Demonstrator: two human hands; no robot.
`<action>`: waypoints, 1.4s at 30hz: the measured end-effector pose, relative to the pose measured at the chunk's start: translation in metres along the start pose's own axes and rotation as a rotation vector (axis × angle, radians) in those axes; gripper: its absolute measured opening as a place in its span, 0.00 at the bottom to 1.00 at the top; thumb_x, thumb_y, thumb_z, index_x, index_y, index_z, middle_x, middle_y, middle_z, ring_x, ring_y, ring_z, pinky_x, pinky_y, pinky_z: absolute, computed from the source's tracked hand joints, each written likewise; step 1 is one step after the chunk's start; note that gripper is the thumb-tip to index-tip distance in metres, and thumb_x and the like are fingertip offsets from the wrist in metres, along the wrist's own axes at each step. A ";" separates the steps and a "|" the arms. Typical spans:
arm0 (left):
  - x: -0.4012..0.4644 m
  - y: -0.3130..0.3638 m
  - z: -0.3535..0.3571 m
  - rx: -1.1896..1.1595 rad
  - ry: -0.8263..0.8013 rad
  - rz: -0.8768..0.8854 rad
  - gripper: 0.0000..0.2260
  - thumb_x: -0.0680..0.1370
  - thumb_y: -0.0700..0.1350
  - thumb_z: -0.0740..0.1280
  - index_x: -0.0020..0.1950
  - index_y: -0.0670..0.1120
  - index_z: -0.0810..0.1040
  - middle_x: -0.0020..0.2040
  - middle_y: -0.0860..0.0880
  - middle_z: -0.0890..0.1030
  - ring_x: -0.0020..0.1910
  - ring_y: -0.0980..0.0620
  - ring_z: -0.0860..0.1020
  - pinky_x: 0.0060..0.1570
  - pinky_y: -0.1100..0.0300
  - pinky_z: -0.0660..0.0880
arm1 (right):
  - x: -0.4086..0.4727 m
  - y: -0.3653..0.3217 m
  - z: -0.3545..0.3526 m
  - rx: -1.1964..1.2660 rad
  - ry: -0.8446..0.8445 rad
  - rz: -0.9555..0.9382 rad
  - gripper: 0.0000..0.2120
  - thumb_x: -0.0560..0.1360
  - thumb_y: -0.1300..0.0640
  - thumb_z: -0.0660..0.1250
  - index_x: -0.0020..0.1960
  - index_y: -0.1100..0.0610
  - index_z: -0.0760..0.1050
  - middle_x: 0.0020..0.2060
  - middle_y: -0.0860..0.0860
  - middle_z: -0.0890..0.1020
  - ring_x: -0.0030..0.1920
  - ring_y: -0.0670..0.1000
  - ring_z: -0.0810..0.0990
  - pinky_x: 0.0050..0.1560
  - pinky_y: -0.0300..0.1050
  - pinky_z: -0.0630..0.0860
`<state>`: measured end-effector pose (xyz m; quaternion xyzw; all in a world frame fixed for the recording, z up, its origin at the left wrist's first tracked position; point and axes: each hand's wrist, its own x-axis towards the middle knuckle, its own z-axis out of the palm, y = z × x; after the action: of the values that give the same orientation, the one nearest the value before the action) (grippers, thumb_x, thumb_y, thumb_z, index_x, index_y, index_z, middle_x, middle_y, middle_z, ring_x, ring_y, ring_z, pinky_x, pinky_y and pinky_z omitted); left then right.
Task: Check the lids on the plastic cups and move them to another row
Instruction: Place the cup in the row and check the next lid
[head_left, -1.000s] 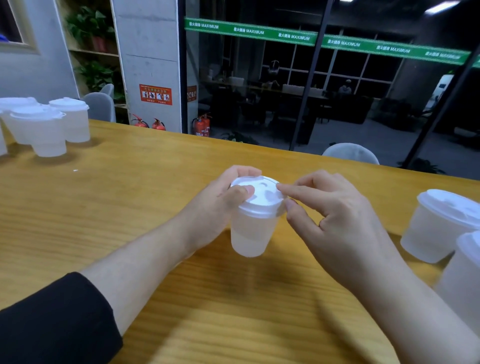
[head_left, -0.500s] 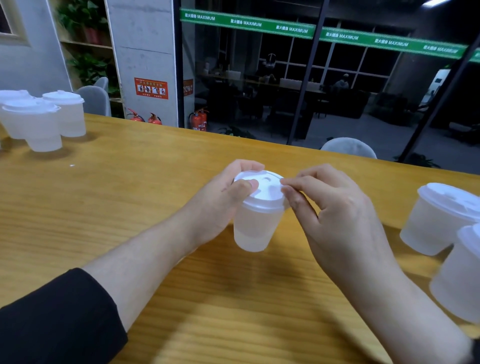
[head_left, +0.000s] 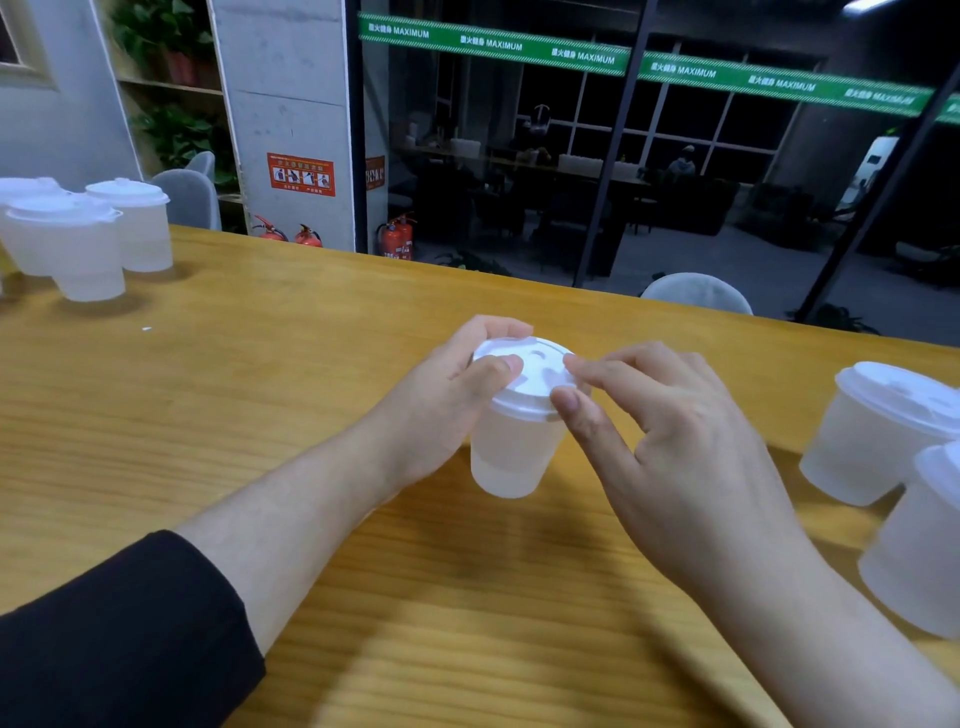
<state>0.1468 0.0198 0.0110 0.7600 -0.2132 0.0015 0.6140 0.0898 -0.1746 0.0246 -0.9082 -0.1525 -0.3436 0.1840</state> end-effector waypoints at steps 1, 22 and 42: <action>0.000 0.000 0.000 -0.004 0.000 -0.002 0.18 0.78 0.58 0.59 0.67 0.60 0.74 0.59 0.51 0.82 0.57 0.50 0.81 0.53 0.57 0.76 | 0.001 -0.001 0.000 0.028 -0.008 0.018 0.25 0.81 0.34 0.53 0.61 0.47 0.82 0.52 0.40 0.79 0.53 0.48 0.74 0.46 0.54 0.77; -0.001 0.005 -0.003 -0.086 0.161 -0.097 0.33 0.75 0.78 0.47 0.69 0.64 0.75 0.67 0.55 0.79 0.67 0.52 0.77 0.67 0.47 0.76 | 0.027 -0.007 0.006 0.323 -0.393 0.111 0.49 0.65 0.27 0.69 0.81 0.36 0.52 0.71 0.31 0.65 0.71 0.33 0.63 0.63 0.27 0.60; -0.007 0.014 0.017 -0.906 -0.003 -0.547 0.19 0.79 0.63 0.67 0.58 0.49 0.83 0.41 0.45 0.79 0.30 0.50 0.70 0.24 0.63 0.67 | 0.038 0.000 -0.005 0.697 -0.206 0.236 0.46 0.62 0.26 0.72 0.77 0.41 0.68 0.66 0.34 0.75 0.65 0.32 0.73 0.62 0.31 0.72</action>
<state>0.1316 0.0042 0.0181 0.4465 0.0126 -0.2521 0.8584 0.1140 -0.1707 0.0537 -0.8322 -0.1723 -0.1546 0.5039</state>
